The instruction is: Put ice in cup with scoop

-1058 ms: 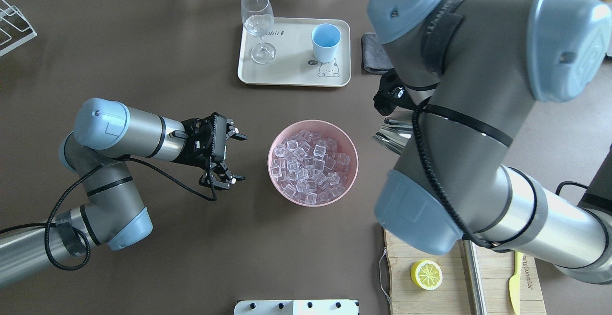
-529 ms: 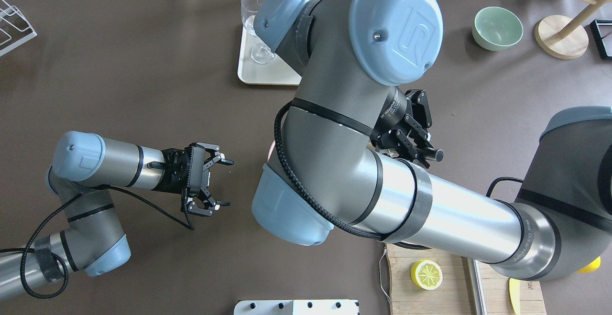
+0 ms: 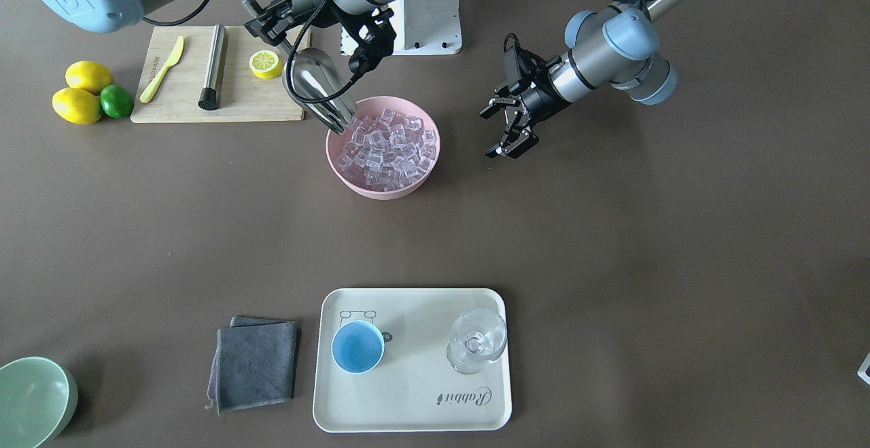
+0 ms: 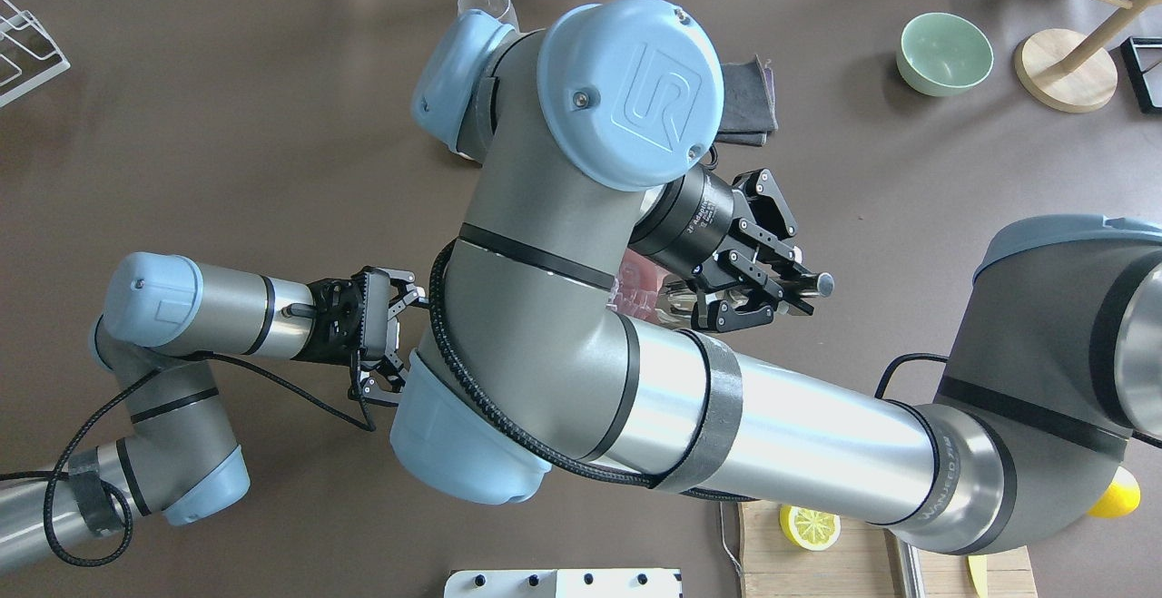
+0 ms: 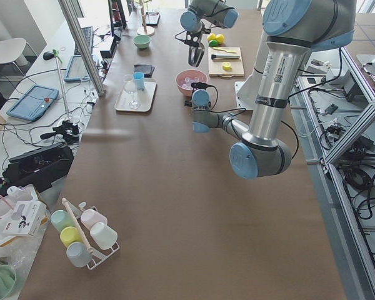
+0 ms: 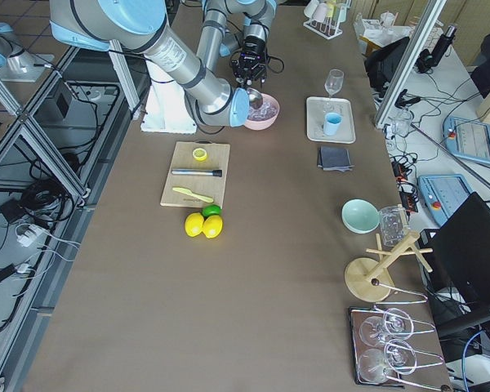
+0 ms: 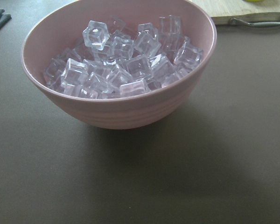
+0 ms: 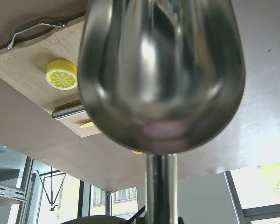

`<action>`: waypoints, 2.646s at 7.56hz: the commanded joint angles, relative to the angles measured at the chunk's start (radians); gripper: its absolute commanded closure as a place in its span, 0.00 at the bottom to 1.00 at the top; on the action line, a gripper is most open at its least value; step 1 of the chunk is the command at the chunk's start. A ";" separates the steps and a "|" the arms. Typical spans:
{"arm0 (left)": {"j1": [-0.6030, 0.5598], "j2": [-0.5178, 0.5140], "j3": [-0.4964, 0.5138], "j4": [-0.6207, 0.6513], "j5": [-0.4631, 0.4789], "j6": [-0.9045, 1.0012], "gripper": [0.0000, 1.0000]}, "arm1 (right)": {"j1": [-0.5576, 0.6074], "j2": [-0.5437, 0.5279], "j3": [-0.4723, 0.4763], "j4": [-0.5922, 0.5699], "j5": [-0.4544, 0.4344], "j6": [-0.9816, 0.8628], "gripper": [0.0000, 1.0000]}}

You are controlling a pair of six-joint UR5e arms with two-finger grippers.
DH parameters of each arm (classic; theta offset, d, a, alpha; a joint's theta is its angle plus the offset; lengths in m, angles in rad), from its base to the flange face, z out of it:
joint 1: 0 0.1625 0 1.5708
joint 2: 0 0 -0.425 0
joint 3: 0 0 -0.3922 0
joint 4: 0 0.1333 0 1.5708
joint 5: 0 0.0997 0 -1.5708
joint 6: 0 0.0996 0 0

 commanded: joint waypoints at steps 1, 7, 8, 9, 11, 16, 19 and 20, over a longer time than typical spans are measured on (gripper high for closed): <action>0.002 0.001 -0.007 -0.002 0.001 -0.001 0.01 | -0.004 0.000 -0.063 0.002 -0.022 -0.044 1.00; -0.001 -0.001 -0.011 -0.002 -0.012 0.000 0.01 | -0.036 0.009 -0.198 0.121 -0.016 -0.012 1.00; -0.001 -0.001 -0.010 -0.008 -0.012 0.002 0.01 | -0.036 0.009 -0.212 0.135 -0.014 -0.010 1.00; -0.001 0.001 -0.007 -0.018 -0.003 0.000 0.01 | -0.036 0.009 -0.228 0.157 -0.014 -0.001 1.00; 0.008 -0.002 -0.004 -0.004 0.001 -0.001 0.01 | -0.058 0.006 -0.238 0.175 -0.017 0.011 1.00; 0.011 -0.015 0.005 0.025 0.002 -0.095 0.01 | -0.059 -0.042 -0.228 0.315 -0.017 0.033 1.00; 0.011 -0.048 -0.008 0.068 0.074 -0.095 0.01 | -0.059 -0.126 -0.139 0.407 -0.022 0.034 1.00; 0.011 -0.056 -0.008 0.068 0.105 -0.094 0.01 | -0.059 -0.160 -0.101 0.425 -0.023 0.033 1.00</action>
